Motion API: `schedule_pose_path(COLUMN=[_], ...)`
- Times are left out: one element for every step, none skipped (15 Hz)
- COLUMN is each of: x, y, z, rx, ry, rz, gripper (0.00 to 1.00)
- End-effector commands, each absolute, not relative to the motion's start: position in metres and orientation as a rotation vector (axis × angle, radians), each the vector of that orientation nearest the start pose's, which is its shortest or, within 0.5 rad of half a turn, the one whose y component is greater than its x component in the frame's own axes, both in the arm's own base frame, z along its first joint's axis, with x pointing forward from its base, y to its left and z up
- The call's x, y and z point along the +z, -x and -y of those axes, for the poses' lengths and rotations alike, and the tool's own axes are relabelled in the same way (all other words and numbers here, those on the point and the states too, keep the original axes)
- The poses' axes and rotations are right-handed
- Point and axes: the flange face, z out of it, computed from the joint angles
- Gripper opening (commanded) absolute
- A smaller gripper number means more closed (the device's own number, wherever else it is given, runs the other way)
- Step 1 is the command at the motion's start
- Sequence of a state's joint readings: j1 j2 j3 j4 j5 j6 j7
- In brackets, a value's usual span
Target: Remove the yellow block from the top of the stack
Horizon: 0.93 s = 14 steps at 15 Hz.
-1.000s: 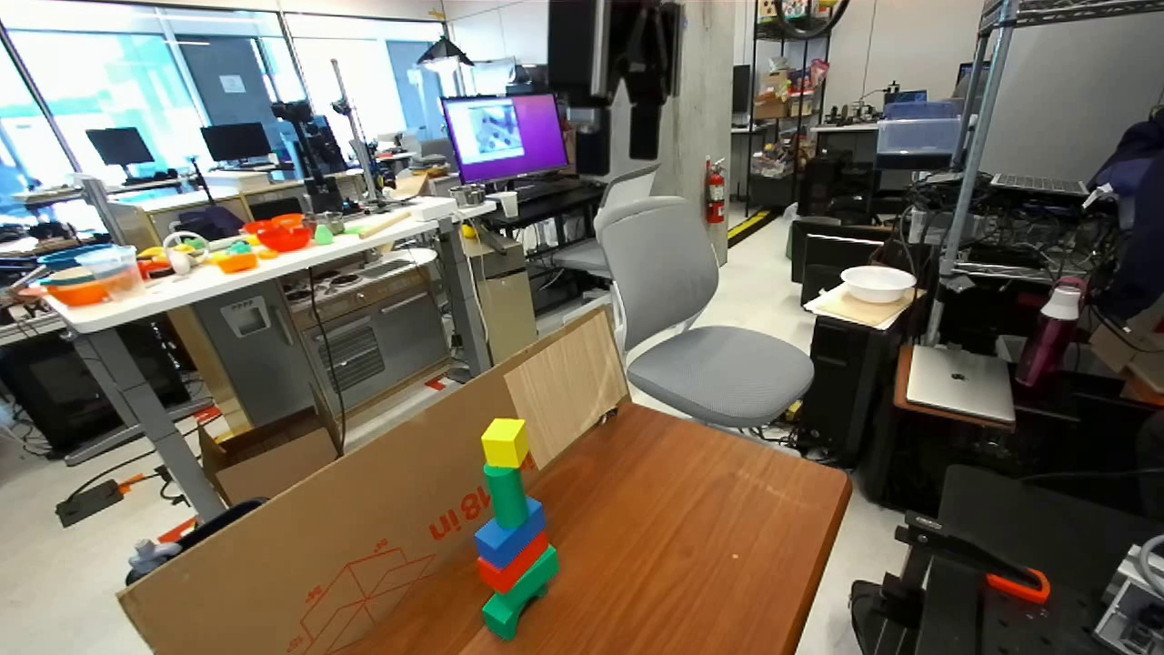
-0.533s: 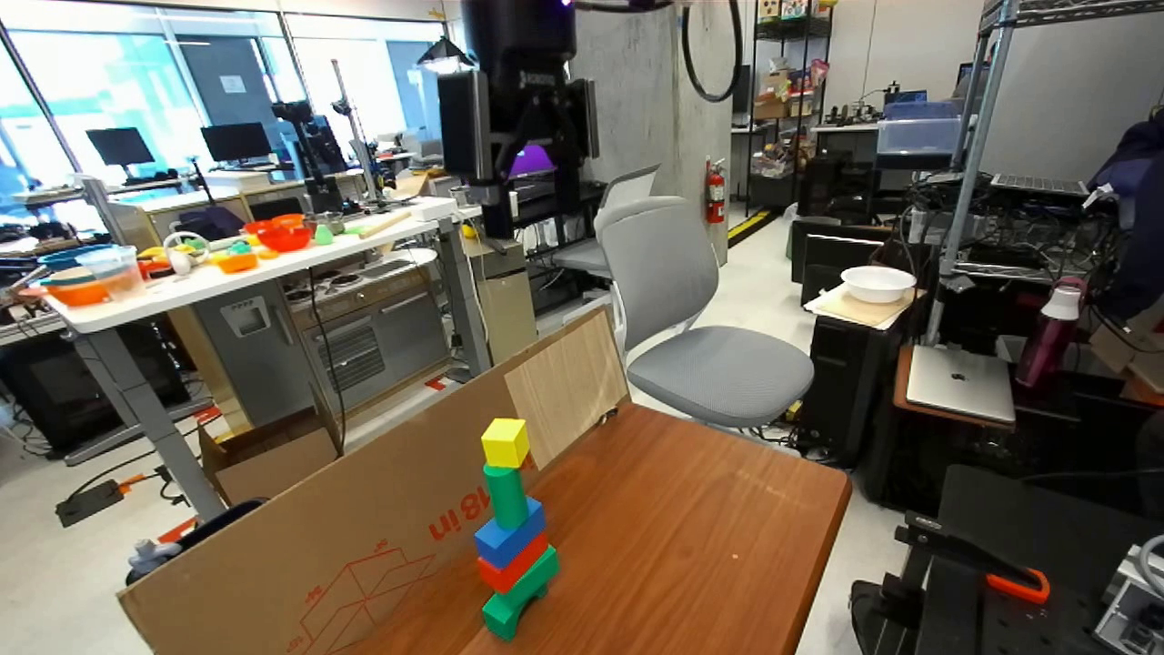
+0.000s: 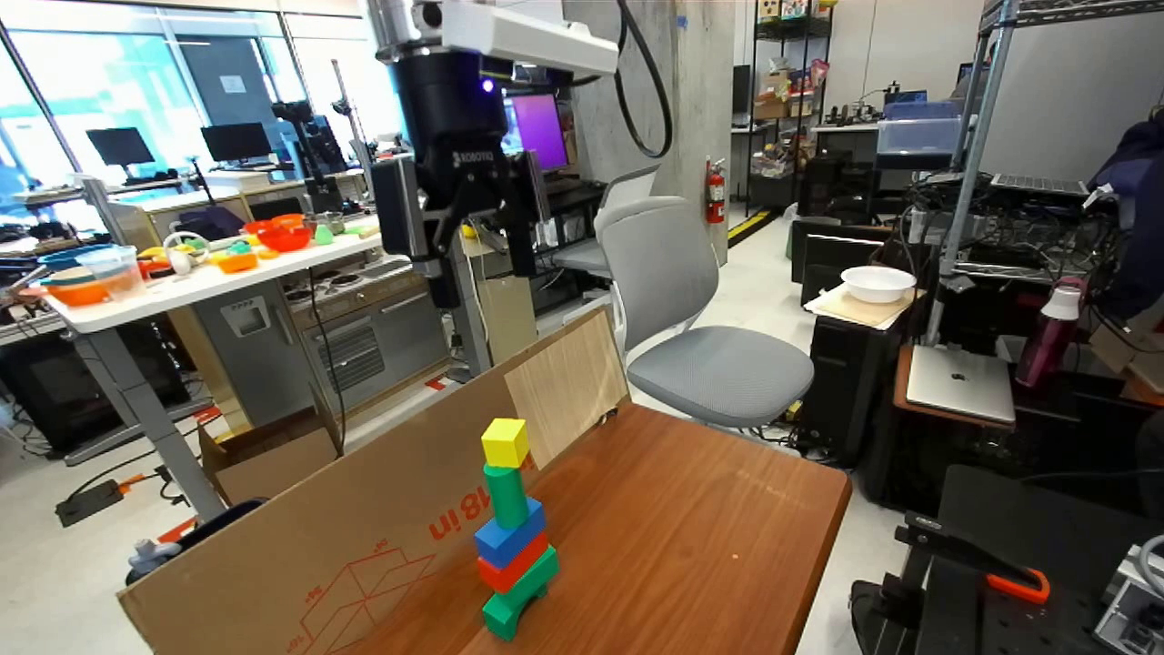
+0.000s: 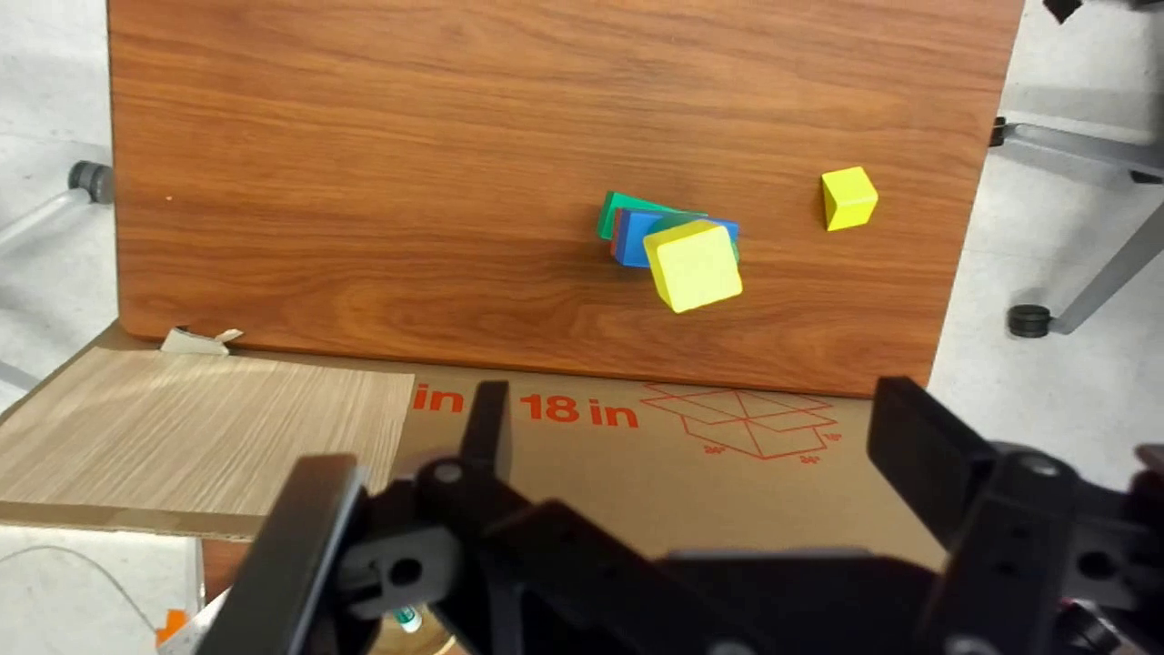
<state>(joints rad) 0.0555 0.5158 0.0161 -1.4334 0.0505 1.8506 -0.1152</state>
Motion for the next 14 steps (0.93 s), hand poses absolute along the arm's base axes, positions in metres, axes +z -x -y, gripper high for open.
schedule_pose_path(x=[0.374,0.368,0.361,0.354,0.348,0.343,0.338,0.333,0.328,0.322,0.315,0.309,0.304,0.3], y=[-0.708,-0.71,-0.712,-0.713,-0.714,-0.714,-0.715,-0.714,-0.714,-0.713,-0.712,-0.711,-0.71,-0.708], z=[-0.061,-0.062,-0.065,-0.067,-0.069,-0.07,-0.072,-0.074,-0.075,-0.077,-0.079,-0.081,-0.082,-0.082], rx=[0.222,0.229,0.23,0.232,0.236,0.241,0.243,0.244,0.243,0.251,0.266,0.283,0.301,0.322], ry=[3.051,3.047,3.041,3.044,3.046,3.046,3.05,3.051,3.05,3.05,3.051,3.052,3.052,3.052], rz=[0.251,0.257,0.264,0.273,0.289,0.297,0.308,0.33,0.349,0.374,0.404,0.434,0.467,0.501], gripper=[1.0,1.0,1.0,1.0,1.0,1.0,1.0,1.0,1.0,1.0,1.0,1.0,1.0,1.0])
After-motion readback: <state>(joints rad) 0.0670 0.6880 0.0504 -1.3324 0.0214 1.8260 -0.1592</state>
